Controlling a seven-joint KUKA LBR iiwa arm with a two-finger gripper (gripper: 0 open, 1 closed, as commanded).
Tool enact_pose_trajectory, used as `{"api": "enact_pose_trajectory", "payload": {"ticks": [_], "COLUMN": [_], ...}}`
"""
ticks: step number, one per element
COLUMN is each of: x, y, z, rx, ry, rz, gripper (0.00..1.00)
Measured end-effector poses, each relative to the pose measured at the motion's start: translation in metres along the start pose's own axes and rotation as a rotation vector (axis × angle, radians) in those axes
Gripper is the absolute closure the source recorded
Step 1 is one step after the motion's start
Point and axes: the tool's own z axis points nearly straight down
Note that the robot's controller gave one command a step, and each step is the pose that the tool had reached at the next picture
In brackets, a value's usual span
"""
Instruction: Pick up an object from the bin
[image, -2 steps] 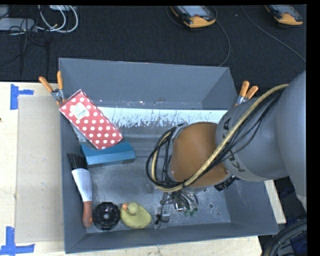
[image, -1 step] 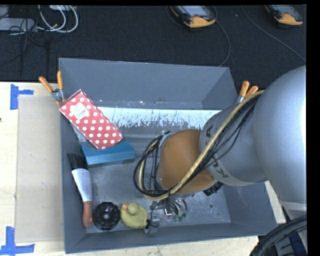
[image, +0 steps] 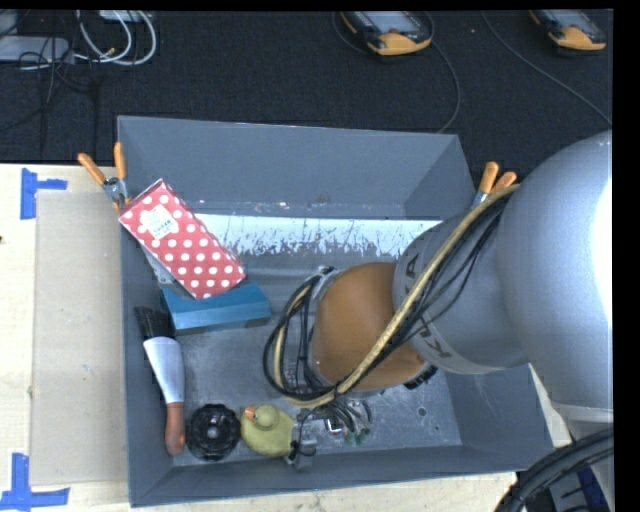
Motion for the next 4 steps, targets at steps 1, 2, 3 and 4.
{"api": "enact_pose_trajectory", "payload": {"ticks": [1, 2, 3, 4], "x": [-0.006, 0.001, 0.001, -0.014], "y": [0.021, 0.048, 0.048, 0.031], "z": [0.009, 0.013, 0.013, 0.013], "rx": [0.0, -0.001, -0.001, -0.002], "ry": [-0.006, 0.0, 0.0, 0.0], "rz": [-0.05, -0.206, -0.206, -0.199], "gripper": [0.0, 1.0, 1.0, 1.0]}}
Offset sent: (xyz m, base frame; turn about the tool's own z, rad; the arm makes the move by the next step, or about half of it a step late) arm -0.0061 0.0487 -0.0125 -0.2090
